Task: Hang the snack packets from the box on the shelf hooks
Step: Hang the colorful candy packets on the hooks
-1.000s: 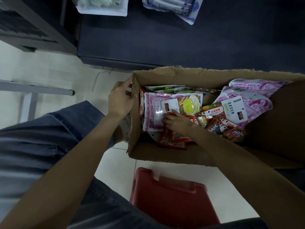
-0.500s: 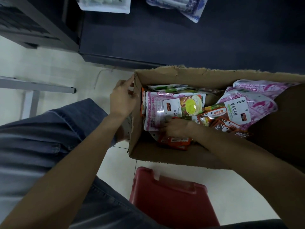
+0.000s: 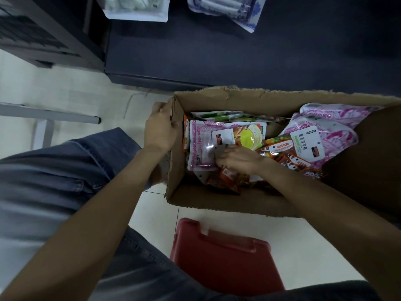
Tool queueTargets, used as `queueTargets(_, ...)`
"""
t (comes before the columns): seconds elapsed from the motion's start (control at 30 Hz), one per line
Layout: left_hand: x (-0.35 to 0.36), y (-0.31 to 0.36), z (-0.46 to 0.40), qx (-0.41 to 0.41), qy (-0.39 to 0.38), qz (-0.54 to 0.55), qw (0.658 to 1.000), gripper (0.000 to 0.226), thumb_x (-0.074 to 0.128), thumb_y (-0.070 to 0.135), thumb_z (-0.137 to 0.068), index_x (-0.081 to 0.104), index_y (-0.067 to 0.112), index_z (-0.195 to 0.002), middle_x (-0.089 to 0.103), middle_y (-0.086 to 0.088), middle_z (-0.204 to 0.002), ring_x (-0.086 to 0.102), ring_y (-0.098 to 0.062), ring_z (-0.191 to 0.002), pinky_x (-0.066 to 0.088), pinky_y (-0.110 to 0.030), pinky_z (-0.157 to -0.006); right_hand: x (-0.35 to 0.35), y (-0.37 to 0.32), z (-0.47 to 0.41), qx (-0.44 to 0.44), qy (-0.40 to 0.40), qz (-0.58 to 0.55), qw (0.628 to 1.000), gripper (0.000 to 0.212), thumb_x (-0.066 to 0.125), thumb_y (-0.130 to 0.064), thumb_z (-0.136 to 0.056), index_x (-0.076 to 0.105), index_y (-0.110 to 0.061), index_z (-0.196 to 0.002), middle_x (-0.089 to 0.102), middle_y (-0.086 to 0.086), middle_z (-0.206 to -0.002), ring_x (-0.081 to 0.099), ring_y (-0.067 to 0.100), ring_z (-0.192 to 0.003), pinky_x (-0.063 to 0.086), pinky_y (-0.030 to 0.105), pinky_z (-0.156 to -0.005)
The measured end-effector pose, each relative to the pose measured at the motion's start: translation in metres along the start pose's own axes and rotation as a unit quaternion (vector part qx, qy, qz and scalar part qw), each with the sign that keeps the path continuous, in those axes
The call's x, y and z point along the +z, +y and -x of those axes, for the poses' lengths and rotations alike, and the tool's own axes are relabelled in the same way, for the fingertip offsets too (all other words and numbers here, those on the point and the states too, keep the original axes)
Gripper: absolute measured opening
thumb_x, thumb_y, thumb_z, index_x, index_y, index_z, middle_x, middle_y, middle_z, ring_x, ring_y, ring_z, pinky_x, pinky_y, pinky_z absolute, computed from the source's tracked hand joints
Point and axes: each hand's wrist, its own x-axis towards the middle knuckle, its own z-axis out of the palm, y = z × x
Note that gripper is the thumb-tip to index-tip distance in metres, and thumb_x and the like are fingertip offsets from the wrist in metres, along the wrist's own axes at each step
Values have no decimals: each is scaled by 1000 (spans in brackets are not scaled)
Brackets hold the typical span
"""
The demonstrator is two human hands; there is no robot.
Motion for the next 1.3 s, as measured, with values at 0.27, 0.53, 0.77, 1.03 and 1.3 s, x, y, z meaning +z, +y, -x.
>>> queueTargets(0.27, -5, 67, 46, 126, -94, 42, 987, 70, 66, 37, -86, 34, 18, -145, 32, -7, -147, 29, -21, -136, 22, -23, -108, -45, -17, 81, 310, 315, -190, 877, 27, 73, -19, -82, 54, -12, -100, 64, 6, -88, 60, 23, -76, 44, 31, -62)
queueTargets(0.53, -26, 172, 86, -59, -270, 359, 891, 34, 56, 59, -83, 58, 32, -104, 61, 3, -120, 64, -12, -101, 52, -34, -92, -105, -75, 134, 380, 556, -210, 709, 20, 76, -16, -79, 63, -14, -93, 68, -2, -87, 61, 17, -78, 49, 32, -69)
queueTargets(0.77, -16, 227, 87, -56, -180, 403, 896, 11, 60, 3, -88, 66, 8, -96, 67, -13, -94, 62, -25, -87, 54, -37, -80, -99, -95, 140, 335, 576, -57, 743, 28, 78, 0, -63, 69, -16, -84, 61, -2, -85, 56, 23, -86, 40, 32, -80)
queueTargets(1.03, -42, 244, 79, 214, -85, 31, 973, 20, 66, 17, -87, 70, 18, -106, 73, -3, -101, 67, -20, -92, 49, -31, -81, -116, -83, 193, 277, 520, -49, 807, 42, 65, -41, -85, 61, -16, -119, 56, 5, -121, 48, 22, -113, 45, 36, -92)
queueTargets(1.3, -93, 245, 87, 357, -107, 30, 927, 11, 69, 29, -85, 70, 25, -94, 73, 7, -93, 67, -6, -86, 53, -34, -76, -182, -74, 214, 260, 428, -383, 777, 48, 75, -40, -77, 51, -28, -118, 67, -10, -104, 66, 7, -96, 54, 37, -89)
